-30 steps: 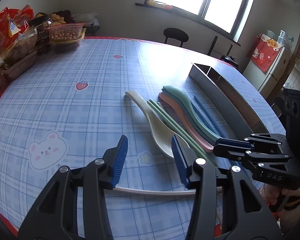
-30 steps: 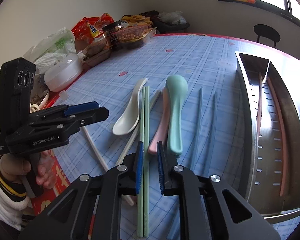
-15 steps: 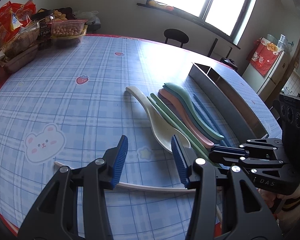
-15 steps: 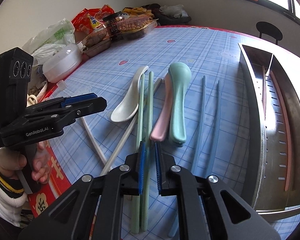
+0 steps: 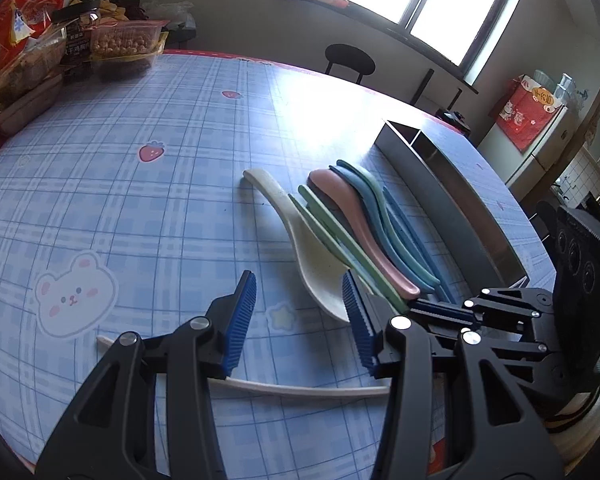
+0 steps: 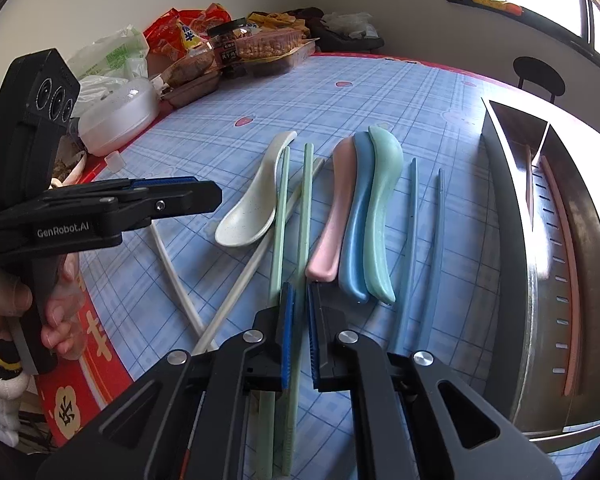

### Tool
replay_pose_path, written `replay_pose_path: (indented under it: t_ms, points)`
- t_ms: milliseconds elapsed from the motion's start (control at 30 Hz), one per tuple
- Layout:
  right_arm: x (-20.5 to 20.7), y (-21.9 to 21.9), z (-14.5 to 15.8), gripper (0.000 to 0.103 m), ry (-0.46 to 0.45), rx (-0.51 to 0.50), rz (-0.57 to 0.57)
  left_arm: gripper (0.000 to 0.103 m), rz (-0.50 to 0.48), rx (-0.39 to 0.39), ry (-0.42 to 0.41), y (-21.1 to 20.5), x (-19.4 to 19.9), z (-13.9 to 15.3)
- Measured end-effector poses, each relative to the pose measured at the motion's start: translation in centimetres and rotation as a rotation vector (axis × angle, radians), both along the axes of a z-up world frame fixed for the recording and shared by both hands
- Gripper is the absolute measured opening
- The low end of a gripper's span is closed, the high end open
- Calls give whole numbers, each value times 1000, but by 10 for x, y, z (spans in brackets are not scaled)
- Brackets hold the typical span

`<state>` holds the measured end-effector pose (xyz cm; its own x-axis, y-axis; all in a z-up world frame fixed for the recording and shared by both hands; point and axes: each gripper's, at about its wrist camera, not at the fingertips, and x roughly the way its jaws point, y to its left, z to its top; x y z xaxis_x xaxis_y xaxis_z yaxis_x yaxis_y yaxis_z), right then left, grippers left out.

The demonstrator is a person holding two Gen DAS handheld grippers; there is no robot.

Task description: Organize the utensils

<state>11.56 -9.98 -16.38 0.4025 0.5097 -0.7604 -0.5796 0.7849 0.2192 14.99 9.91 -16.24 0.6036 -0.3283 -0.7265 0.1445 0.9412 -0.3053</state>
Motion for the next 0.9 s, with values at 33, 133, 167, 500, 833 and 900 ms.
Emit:
replay_pose_path:
  t_ms: [33, 133, 167, 500, 833, 900]
  points:
    - [1, -2, 0, 7, 6, 9, 0, 46, 4, 4, 6, -1, 5, 1]
    - [3, -6, -1, 6, 24, 34, -2, 46, -8, -4, 38, -7, 19, -1]
    - [4, -7, -1, 6, 29, 41, -4, 46, -9, 8, 46, -9, 23, -3]
    - [5, -8, -2, 6, 40, 57, -5, 30, 19, 32, 81, -16, 45, -16]
    - [4, -7, -1, 6, 35, 51, -5, 31, -3, 134, 59, -34, 53, -14]
    - [4, -7, -1, 6, 36, 53, -5, 28, -9, 139, 55, -35, 54, -15]
